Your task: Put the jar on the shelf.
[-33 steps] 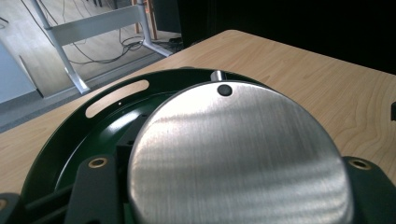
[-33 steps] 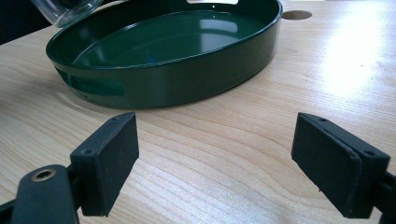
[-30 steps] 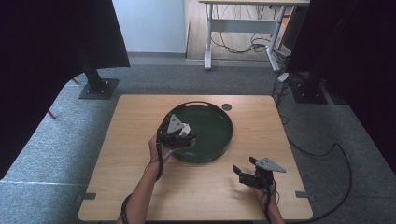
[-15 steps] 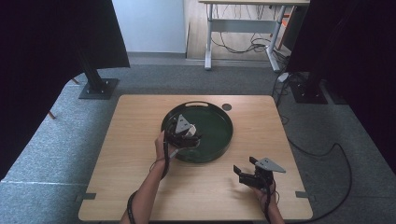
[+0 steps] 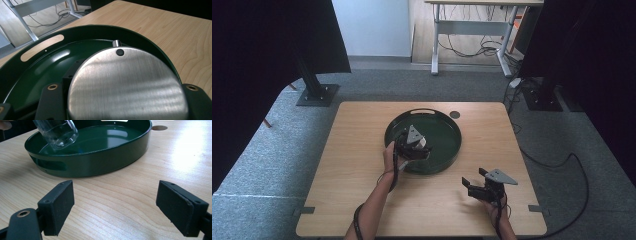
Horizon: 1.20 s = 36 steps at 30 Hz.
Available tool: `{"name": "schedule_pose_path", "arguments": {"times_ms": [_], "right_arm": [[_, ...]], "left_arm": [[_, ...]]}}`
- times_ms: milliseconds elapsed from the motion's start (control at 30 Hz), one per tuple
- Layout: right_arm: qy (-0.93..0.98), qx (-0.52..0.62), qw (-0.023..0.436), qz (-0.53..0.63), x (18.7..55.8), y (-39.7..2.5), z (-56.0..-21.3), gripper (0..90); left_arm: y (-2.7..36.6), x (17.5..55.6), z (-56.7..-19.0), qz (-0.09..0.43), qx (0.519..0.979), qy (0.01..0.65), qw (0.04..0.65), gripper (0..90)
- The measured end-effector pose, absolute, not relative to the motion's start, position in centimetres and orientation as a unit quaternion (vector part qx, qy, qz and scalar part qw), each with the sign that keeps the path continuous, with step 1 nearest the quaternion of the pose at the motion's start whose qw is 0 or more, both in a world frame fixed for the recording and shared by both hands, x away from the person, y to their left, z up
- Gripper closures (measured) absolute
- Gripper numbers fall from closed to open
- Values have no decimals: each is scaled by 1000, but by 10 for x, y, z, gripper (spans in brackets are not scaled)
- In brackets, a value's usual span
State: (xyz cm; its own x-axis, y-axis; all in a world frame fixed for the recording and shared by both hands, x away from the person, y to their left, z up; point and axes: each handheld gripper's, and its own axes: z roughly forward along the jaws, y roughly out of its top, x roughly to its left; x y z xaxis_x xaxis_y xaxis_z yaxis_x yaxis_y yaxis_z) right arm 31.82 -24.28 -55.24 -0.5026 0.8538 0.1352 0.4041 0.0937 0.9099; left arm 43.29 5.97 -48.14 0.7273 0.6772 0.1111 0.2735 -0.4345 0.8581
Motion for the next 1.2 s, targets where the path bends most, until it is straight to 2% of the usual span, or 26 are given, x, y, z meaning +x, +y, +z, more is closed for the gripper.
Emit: {"name": "schedule_pose_path", "arguments": {"times_ms": [1200], "right_arm": [[706,445,221,505,318,-243,-552,146]], "left_arm": [[40,452,-502,206,832,305,416,378]]}}
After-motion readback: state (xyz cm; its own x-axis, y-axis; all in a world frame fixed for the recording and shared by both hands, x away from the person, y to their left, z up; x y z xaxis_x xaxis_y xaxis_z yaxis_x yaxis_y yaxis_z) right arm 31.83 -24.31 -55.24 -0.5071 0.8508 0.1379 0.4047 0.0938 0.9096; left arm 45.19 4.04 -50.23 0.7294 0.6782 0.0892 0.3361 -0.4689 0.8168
